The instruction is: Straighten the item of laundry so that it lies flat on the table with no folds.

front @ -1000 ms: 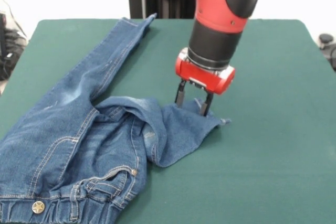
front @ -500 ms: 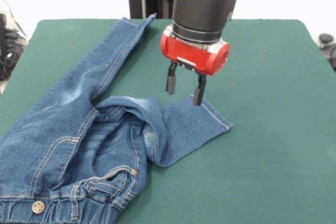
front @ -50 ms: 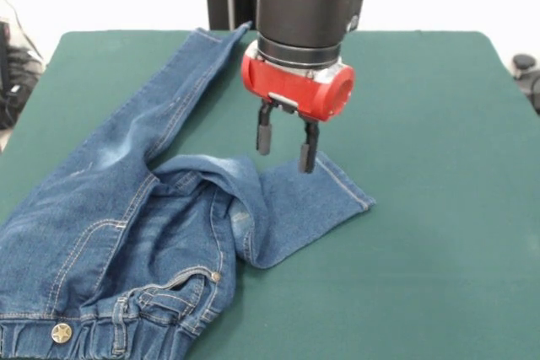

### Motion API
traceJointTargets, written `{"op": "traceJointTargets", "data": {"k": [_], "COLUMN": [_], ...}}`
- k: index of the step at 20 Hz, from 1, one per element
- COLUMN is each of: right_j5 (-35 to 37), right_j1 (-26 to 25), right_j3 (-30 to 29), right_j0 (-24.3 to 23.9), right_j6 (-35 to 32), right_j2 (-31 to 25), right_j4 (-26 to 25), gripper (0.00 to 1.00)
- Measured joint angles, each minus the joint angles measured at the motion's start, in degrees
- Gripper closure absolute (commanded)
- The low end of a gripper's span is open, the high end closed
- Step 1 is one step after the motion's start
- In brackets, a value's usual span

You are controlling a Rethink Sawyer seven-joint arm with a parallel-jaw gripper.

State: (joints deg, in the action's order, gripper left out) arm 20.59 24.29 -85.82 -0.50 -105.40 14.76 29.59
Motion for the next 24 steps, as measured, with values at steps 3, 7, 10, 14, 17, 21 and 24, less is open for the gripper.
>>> {"op": "traceJointTargets", "data": {"k": [3,7,10,14,17,21,24], "right_j5": [0.0,0.0,0.0,0.0,0.0,0.0,0.0], "right_j1": [-0.1,-0.3,-0.4,-0.9,-1.9,-3.4,-5.1], "right_j3": [0.0,0.0,0.0,0.0,0.0,0.0,0.2], "right_j0": [0.0,0.7,1.6,3.1,4.1,5.1,5.7], "right_j6": [0.0,0.0,0.0,0.0,0.0,0.0,0.0], "right_j2": [-0.5,-0.6,-0.6,-0.5,-0.4,-0.4,-0.1], "right_j4": [0.0,0.0,0.0,0.0,0.0,0.0,0.0], "gripper": [0.0,0.0,0.0,0.0,0.0,0.0,0.0]}}
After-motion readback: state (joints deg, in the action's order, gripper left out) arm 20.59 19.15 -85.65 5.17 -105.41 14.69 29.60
